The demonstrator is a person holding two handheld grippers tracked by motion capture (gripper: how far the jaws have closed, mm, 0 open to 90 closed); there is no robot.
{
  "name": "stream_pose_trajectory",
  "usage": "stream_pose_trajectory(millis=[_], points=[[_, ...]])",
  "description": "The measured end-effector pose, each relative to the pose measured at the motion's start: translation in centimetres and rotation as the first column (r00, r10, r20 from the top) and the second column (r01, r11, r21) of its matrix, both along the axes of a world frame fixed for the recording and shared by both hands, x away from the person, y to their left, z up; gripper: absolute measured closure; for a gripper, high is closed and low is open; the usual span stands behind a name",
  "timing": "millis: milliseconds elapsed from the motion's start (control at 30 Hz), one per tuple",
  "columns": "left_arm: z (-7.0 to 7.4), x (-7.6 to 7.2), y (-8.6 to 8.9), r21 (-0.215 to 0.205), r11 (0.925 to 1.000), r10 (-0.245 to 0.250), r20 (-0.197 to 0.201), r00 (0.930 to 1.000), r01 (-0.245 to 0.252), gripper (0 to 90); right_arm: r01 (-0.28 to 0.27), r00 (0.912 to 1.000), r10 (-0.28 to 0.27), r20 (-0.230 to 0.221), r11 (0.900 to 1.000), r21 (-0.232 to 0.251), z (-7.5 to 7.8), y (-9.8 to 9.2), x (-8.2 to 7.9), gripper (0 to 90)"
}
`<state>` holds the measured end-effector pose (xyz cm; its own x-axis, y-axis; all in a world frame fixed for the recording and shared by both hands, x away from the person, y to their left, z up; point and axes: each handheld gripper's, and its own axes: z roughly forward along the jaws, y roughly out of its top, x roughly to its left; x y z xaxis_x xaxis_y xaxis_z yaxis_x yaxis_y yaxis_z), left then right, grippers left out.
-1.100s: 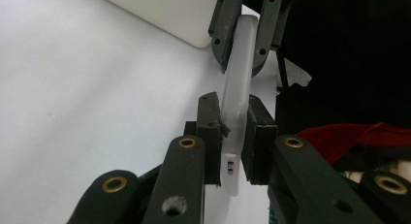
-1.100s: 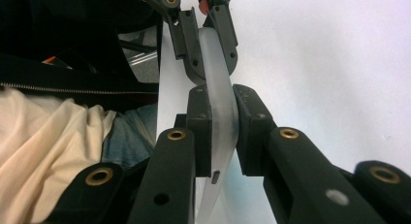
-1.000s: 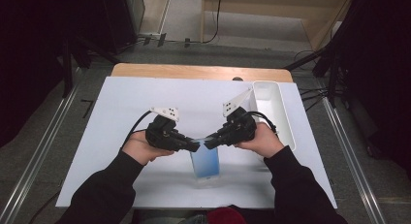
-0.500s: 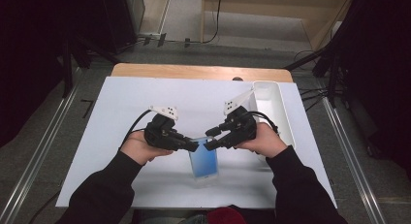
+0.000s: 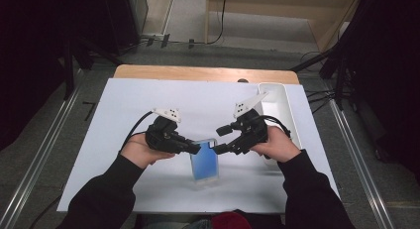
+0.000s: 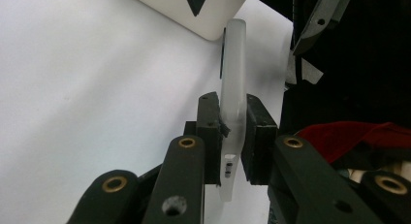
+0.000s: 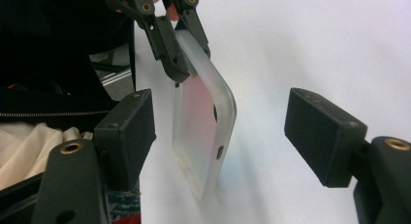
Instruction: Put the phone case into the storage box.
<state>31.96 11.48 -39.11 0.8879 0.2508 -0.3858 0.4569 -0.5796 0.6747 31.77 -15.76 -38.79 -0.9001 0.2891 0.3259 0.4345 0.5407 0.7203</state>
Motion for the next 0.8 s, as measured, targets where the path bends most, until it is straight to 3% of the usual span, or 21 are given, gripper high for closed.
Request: stream_pose_trajectory(millis=[133,167,233,467,567,633,800], points=[[0.1,0.0,0.1,0.002,1.0000,0.007,0.002,1.0000,-0.007,79.6,0.026,0.9995,-0.025,0.020,1.000,-0.011,0.2,-0.2,-0.1,16.1],[0.2,0.0,0.2,0.000,0.9999,0.011,0.004,0.9999,-0.011,79.5,0.039,0.9987,-0.039,0.032,0.999,-0.016,0.3,-0.4,-0.1,8.3],[0.4,0.0,0.4,-0.006,0.9998,0.020,0.014,0.9997,-0.020,79.5,0.029,0.9995,-0.028,0.016,0.999,-0.022,0.4,-0.5,-0.1,0.0],[0.6,0.1,0.8,-0.007,0.9994,0.035,0.013,0.9993,-0.035,79.5,0.041,0.9986,-0.041,0.034,0.999,-0.001,0.3,-0.7,-0.4,0.0],[0.8,0.2,1.0,-0.010,0.9989,0.045,0.013,0.9989,-0.045,79.4,0.084,0.9947,-0.082,0.062,0.996,-0.041,0.2,-0.5,-0.4,0.0],[1.0,0.3,1.3,-0.011,0.9987,0.050,0.017,0.9986,-0.050,79.4,0.062,0.9951,-0.057,0.081,0.996,-0.058,-0.1,-0.3,-0.7,0.2],[1.4,0.3,1.6,0.002,0.9970,0.078,0.023,0.9967,-0.078,79.5,0.083,0.9930,-0.077,0.089,0.994,-0.067,-0.6,0.1,-1.0,0.2]])
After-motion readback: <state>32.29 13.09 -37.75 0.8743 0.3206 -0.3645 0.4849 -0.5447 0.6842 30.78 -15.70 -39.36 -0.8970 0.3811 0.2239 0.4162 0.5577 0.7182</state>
